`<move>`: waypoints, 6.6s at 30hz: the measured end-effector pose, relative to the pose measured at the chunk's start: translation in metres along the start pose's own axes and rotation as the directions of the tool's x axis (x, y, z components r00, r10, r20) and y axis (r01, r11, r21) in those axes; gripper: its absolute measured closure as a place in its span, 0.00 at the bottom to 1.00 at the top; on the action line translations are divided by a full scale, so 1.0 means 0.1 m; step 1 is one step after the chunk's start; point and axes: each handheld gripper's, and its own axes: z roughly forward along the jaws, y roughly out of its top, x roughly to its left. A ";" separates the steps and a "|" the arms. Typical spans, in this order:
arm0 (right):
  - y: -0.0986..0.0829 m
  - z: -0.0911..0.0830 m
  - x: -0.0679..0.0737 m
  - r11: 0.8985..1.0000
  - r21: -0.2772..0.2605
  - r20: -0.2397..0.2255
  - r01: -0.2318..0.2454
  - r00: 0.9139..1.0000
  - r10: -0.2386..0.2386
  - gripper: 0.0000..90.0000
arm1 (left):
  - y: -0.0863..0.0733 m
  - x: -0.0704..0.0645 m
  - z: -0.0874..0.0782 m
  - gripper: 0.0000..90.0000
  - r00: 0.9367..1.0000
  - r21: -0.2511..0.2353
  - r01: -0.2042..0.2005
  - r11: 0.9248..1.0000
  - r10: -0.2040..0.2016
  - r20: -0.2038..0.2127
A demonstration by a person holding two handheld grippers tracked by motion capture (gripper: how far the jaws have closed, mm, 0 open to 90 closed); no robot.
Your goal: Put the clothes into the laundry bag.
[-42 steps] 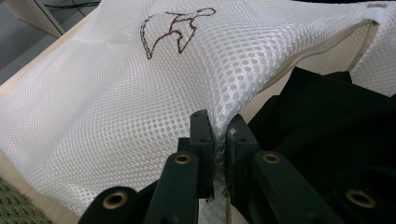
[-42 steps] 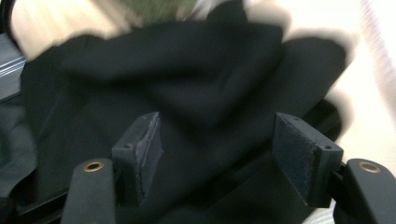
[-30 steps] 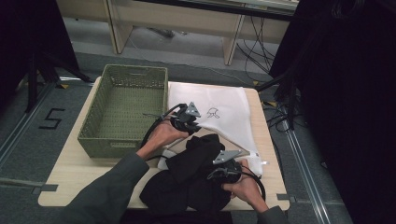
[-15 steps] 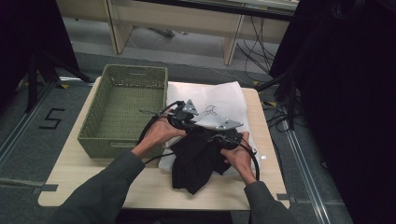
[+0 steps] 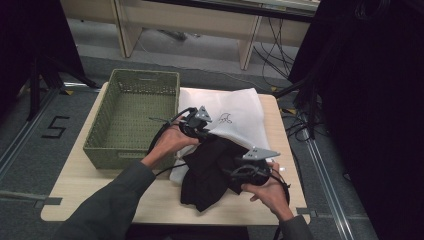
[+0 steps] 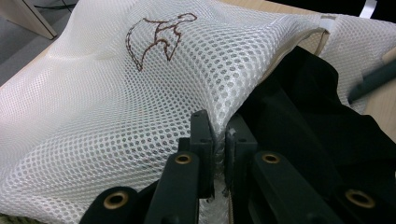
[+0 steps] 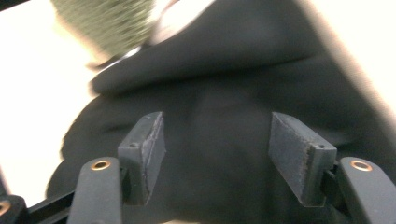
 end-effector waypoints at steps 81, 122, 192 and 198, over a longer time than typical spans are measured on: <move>0.21 0.42 -0.37 0.999 -0.037 0.219 0.040 0.975 -0.031 0.43 | -0.01 0.07 0.03 0.93 0.999 0.035 0.028 0.999 -0.029 0.013; 0.15 0.74 -0.80 0.998 0.061 0.265 0.009 0.964 -0.025 0.87 | -0.57 -0.72 0.21 0.62 0.995 0.085 -0.077 0.993 0.072 0.062; 0.25 1.11 -0.53 0.985 0.165 0.236 0.051 0.968 -0.090 0.80 | -1.20 -0.89 0.26 0.96 0.991 0.157 -0.055 0.986 0.035 0.129; 0.45 1.20 -0.83 0.986 0.140 0.393 0.088 0.909 -0.136 0.89 | -1.21 -0.91 0.26 0.96 0.991 0.155 -0.068 0.986 0.049 0.123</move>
